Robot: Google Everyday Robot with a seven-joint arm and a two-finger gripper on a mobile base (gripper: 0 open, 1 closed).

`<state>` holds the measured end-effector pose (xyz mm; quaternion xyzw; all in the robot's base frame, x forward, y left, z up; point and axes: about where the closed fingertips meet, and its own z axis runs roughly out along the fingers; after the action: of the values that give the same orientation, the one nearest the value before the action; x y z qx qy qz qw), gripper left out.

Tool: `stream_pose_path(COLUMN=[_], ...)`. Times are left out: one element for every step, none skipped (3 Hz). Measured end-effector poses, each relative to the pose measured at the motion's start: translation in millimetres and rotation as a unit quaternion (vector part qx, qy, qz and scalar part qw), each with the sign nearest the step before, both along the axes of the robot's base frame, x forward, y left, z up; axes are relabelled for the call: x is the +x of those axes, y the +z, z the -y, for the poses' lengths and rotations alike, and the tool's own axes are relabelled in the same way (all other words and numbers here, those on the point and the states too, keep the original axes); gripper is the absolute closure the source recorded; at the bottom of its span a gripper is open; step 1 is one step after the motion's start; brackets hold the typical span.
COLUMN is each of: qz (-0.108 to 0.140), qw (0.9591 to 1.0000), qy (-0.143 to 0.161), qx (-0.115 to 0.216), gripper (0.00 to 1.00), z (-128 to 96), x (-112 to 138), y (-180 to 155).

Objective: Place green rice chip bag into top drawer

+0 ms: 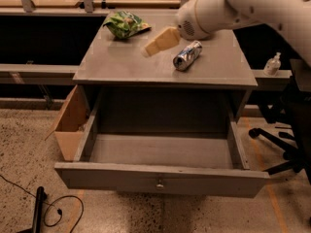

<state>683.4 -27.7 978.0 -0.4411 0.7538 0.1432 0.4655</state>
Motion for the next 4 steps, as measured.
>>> stream_pose_path(qz=[0.007, 0.007, 0.023, 0.053], qw=[0.9985, 0.9986, 0.9962, 0.9863], qy=[-0.034, -0.034, -0.063, -0.132], qx=[0.041, 0.041, 0.055, 0.085], gripper=[0.00, 0.00, 0.00, 0.00], z=[-5, -5, -2, 6], x=[15, 14, 27, 87], y=[16, 16, 15, 5])
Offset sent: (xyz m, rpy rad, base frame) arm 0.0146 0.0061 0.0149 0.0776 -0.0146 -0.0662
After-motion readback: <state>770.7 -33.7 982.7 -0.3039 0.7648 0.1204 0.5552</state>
